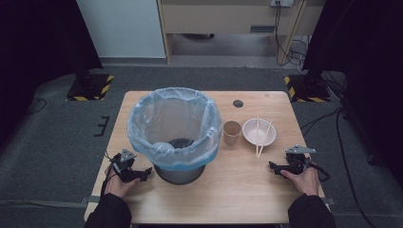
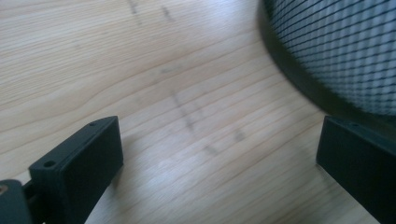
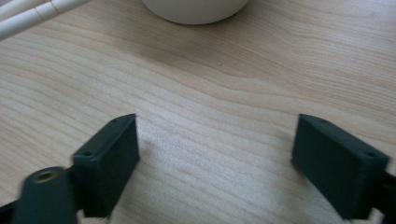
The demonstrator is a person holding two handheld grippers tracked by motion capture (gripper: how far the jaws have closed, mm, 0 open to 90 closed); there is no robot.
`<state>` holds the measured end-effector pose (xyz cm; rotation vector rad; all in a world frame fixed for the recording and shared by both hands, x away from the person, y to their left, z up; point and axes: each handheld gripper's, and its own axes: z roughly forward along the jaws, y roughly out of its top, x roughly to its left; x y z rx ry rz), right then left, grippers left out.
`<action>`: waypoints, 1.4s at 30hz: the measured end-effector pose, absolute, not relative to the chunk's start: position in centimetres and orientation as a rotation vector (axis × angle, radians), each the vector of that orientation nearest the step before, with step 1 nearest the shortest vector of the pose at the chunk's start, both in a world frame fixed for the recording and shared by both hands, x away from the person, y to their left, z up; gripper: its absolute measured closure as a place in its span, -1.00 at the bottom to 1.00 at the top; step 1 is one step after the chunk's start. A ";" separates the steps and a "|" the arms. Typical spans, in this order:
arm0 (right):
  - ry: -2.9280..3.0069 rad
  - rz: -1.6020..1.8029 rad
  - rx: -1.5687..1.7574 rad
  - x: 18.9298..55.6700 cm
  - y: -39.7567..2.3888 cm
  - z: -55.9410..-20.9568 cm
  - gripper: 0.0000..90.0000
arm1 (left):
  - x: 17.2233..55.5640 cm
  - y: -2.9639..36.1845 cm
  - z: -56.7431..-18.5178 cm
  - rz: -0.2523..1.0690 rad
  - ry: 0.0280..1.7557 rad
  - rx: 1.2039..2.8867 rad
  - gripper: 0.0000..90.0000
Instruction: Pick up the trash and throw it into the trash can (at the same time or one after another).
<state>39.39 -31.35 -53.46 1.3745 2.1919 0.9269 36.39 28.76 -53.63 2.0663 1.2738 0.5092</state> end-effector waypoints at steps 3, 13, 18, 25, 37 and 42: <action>2.199 0.921 1.394 39.2 -31.7 -53.0 -0.41 | 36.2 28.9 -53.6 0.515 1.289 2.069 -0.99; 2.139 1.023 1.340 38.4 -31.3 -50.7 -0.35 | 36.1 29.0 -53.6 0.521 1.288 2.062 -0.98; 2.088 1.082 1.339 38.3 -30.9 -49.6 -0.35 | 36.0 29.0 -53.6 0.523 1.288 2.062 -0.99; 1.953 1.178 1.389 38.2 -30.5 -47.7 -0.25 | 36.1 28.9 -53.7 0.521 1.285 2.066 -1.00; 1.852 1.242 1.440 39.5 -29.6 -45.7 -0.18 | 36.1 28.9 -53.7 0.524 1.289 2.064 -1.00; 1.827 1.247 1.449 40.5 -29.1 -44.6 -0.15 | 36.1 28.9 -53.7 0.524 1.290 2.064 -1.00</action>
